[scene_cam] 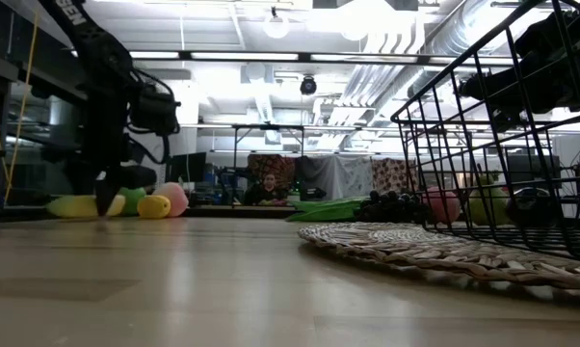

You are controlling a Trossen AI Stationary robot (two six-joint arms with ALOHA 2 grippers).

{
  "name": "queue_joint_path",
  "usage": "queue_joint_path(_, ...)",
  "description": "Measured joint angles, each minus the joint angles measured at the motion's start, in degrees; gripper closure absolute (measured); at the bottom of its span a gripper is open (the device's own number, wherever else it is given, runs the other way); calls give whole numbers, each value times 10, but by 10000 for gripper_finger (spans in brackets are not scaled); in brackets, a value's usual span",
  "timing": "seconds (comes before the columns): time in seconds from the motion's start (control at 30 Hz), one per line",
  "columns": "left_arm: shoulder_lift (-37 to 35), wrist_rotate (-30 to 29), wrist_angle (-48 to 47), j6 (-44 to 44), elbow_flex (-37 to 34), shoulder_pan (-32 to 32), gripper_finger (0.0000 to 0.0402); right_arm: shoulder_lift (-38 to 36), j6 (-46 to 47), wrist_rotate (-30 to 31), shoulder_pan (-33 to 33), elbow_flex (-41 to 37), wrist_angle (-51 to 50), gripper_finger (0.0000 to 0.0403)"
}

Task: Build produce basket
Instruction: Put the banana into the wire basket

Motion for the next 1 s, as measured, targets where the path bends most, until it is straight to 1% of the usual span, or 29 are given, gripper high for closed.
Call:
queue_joint_path(0.07,-16,3,-21,6,-1,0,302,0,0,0,0,0,0,402)
queue_joint_path(0.13,-38,18,-40,8,2,0,308,0,0,0,0,0,0,402)
queue_joint_path(0.2,-62,43,-66,16,9,-1,303,0,0,0,0,0,0,402)
queue_joint_path(0.33,-121,110,-112,37,38,-13,278,0,0,0,0,0,0,402)
queue_joint_path(0.43,-175,154,-115,40,65,-42,273,0,0,0,0,0,0,402)
queue_joint_path(0.5,-210,173,-98,40,81,-72,276,0,0,0,0,0,0,402)
queue_joint_path(0.63,-267,198,5,36,104,-155,288,0,0,0,0,0,0,402)
queue_joint_path(0.73,-281,200,103,49,106,-233,292,0,0,0,0,0,0,402)
queue_joint_path(0.87,-264,199,224,100,106,-345,292,0,0,0,0,0,0,402)
queue_joint_path(1.0,-207,196,351,191,106,-444,290,0,0,0,0,0,0,402)
